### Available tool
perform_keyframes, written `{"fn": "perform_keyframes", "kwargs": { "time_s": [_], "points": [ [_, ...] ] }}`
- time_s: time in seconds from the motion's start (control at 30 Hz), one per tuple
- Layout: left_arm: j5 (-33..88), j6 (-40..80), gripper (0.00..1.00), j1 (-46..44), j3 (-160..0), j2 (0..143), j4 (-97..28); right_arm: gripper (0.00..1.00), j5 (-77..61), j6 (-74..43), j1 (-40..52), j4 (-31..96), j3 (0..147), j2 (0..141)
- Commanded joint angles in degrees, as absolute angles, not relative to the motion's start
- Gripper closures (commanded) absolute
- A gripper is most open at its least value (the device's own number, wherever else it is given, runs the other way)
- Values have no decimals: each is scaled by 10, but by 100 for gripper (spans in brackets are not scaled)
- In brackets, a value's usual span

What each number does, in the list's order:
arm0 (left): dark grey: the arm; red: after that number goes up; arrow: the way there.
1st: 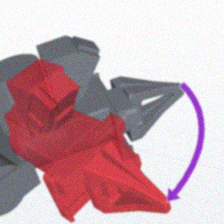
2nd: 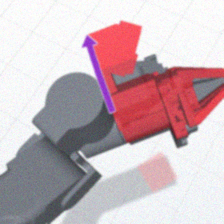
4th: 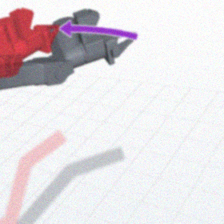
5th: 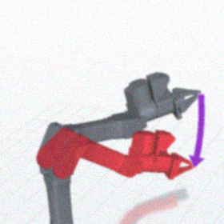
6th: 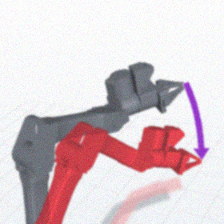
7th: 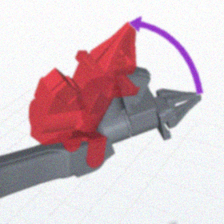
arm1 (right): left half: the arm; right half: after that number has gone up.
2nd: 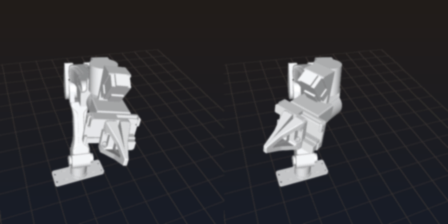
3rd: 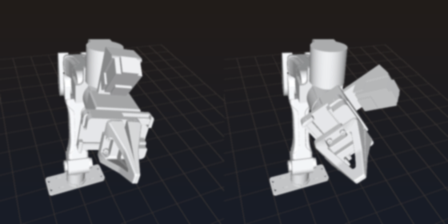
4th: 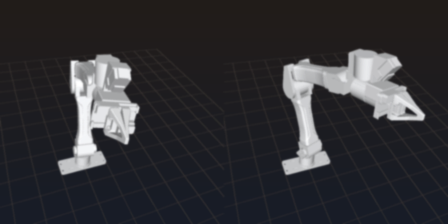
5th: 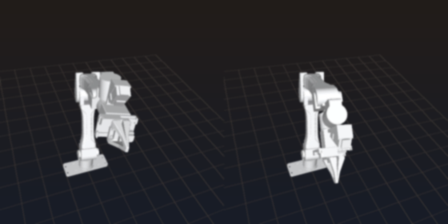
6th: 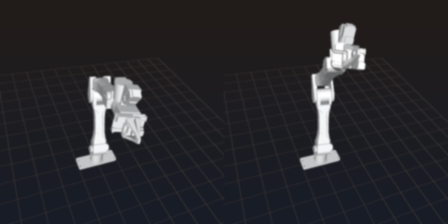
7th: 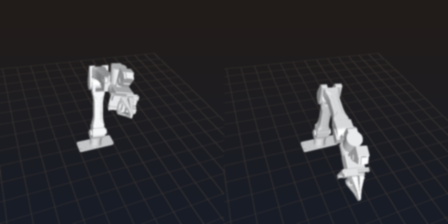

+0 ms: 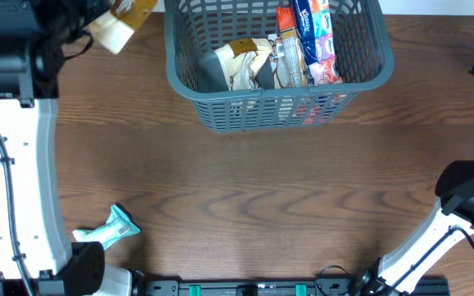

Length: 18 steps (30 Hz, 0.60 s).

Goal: Pack container
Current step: 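Carry the mushroom bag over the basket and lower it in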

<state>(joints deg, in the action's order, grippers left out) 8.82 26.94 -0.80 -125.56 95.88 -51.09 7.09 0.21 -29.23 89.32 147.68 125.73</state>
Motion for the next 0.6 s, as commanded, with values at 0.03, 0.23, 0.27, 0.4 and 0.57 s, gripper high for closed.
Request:
{"fn": "perform_keyframes", "kwargs": {
  "time_s": [0.03, 0.23, 0.27, 0.4, 0.57],
  "points": [
    [31, 240, 95, -57, -1281, 963, -463, 1, 70, -6, -300, 894, 1475, 1253],
    [5, 236, 94, -116, -1281, 995, -370, 1, 70, -6, -300, 894, 1475, 1253],
    [0, 236, 95, -124, -1281, 1003, -358, 1, 70, -6, -300, 894, 1475, 1253],
    [-1, 236, 94, -144, -1281, 1039, -316, 1, 70, -6, -300, 894, 1475, 1253],
    [-1, 235, 94, -163, -1281, 1085, -288, 1, 70, -6, -300, 894, 1475, 1253]
  ]
}}
